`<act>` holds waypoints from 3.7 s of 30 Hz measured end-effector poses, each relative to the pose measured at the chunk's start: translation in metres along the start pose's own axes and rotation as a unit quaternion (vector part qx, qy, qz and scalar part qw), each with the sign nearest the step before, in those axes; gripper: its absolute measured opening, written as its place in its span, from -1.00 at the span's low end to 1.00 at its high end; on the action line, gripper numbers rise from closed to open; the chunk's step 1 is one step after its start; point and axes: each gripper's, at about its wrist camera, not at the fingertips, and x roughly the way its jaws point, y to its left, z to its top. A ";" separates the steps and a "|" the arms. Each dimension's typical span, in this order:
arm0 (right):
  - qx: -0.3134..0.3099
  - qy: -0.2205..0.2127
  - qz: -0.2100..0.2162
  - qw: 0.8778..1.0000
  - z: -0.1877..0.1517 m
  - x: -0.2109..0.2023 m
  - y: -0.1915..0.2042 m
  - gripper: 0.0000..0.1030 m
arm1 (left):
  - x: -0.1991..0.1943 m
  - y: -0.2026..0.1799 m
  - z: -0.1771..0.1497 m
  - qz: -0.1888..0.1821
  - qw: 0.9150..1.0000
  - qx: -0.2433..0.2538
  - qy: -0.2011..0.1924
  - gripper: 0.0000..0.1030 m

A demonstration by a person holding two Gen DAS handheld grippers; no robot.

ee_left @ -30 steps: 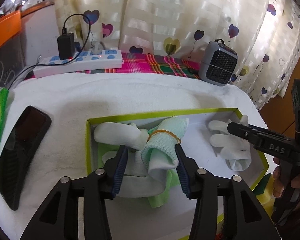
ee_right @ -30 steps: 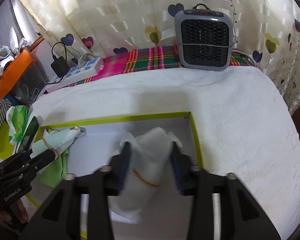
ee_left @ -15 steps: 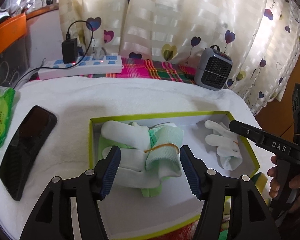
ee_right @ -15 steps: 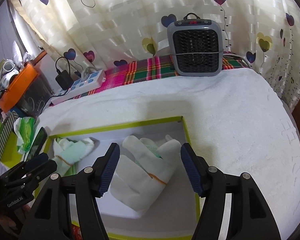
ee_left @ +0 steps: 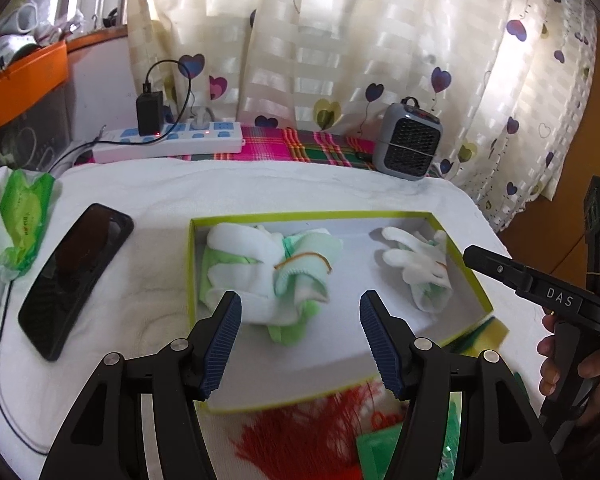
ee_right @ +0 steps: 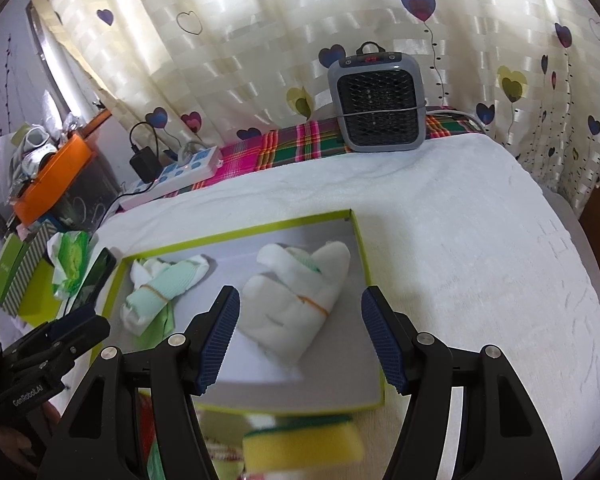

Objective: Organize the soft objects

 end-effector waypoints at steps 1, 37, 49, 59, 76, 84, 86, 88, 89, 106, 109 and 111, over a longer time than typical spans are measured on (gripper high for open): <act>-0.001 -0.001 0.001 1.000 -0.003 -0.003 0.000 0.25 | -0.003 -0.001 -0.003 0.000 1.000 0.000 0.000 0.19; -0.004 -0.032 -0.023 0.999 -0.114 -0.083 -0.022 0.25 | -0.060 -0.029 -0.112 -0.033 0.998 0.042 0.017 0.19; 0.006 -0.022 -0.023 0.999 -0.132 -0.084 -0.030 0.25 | -0.056 -0.039 -0.128 -0.059 0.997 0.048 0.035 0.19; 0.012 -0.004 -0.017 1.000 -0.136 -0.075 -0.037 0.31 | -0.050 -0.052 -0.131 -0.064 0.995 0.059 0.044 0.26; 0.011 0.016 -0.016 1.000 -0.132 -0.061 -0.042 0.35 | -0.037 -0.073 -0.113 -0.074 0.993 0.074 0.048 0.30; 0.012 0.014 -0.007 1.000 -0.132 -0.061 -0.045 0.23 | -0.023 -0.070 -0.104 -0.057 0.994 0.065 0.063 0.30; 0.009 0.014 -0.006 1.000 -0.132 -0.061 -0.044 0.15 | -0.020 -0.068 -0.105 -0.054 0.995 0.061 0.063 0.31; 0.005 0.015 -0.001 1.000 -0.133 -0.061 -0.043 0.08 | -0.018 -0.064 -0.105 -0.058 0.995 0.052 0.064 0.31; 0.003 0.016 -0.001 1.000 -0.133 -0.060 -0.042 0.07 | -0.016 -0.063 -0.104 -0.060 0.995 0.048 0.066 0.32; -0.002 0.017 0.004 1.000 -0.134 -0.056 -0.040 -0.07 | -0.009 -0.041 -0.106 -0.096 0.993 -0.007 0.065 0.31; 0.000 0.017 0.005 1.000 -0.134 -0.057 -0.040 -0.07 | -0.008 -0.037 -0.106 -0.096 0.993 -0.010 0.064 0.26; 0.000 0.017 0.004 1.000 -0.134 -0.057 -0.040 -0.07 | -0.008 -0.036 -0.106 -0.096 0.993 -0.013 0.064 0.22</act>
